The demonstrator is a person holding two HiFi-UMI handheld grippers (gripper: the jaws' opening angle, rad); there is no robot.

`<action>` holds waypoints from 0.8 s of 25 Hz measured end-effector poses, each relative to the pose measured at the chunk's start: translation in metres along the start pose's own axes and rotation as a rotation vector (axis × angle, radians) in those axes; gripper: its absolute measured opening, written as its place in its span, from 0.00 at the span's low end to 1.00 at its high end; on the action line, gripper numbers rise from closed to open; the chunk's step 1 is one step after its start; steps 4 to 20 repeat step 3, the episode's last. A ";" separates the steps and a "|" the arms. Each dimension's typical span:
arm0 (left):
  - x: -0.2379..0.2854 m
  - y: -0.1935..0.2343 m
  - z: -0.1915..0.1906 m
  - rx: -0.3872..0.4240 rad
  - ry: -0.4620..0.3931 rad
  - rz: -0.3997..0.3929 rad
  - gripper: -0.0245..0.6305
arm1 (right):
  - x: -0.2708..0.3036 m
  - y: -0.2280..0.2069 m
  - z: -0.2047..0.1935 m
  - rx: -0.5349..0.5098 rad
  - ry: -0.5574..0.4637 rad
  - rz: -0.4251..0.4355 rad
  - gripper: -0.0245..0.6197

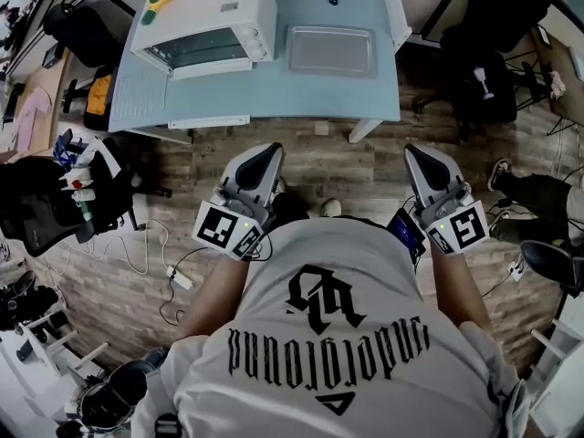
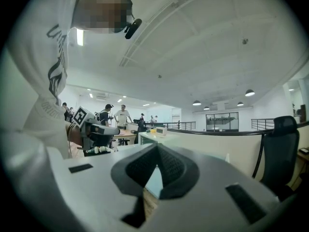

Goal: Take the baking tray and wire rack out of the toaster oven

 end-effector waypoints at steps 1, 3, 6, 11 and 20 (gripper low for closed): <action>0.000 0.001 0.001 -0.001 0.000 -0.001 0.04 | 0.001 -0.001 0.000 -0.002 0.001 0.000 0.04; 0.000 0.003 0.002 -0.002 0.000 -0.003 0.04 | 0.004 -0.002 0.001 -0.006 0.002 0.000 0.04; 0.000 0.003 0.002 -0.002 0.000 -0.003 0.04 | 0.004 -0.002 0.001 -0.006 0.002 0.000 0.04; 0.000 0.003 0.002 -0.002 0.000 -0.003 0.04 | 0.004 -0.002 0.001 -0.006 0.002 0.000 0.04; 0.000 0.003 0.002 -0.002 0.000 -0.003 0.04 | 0.004 -0.002 0.001 -0.006 0.002 0.000 0.04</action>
Point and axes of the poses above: the fingertips, and each gripper's own axes: x forward along the fingers, y to its left, z out of its top, the point moved 3 cm from there along -x, backward along the fingers, and after that the axes turned 7 degrees about -y, right-handed, at the moved point
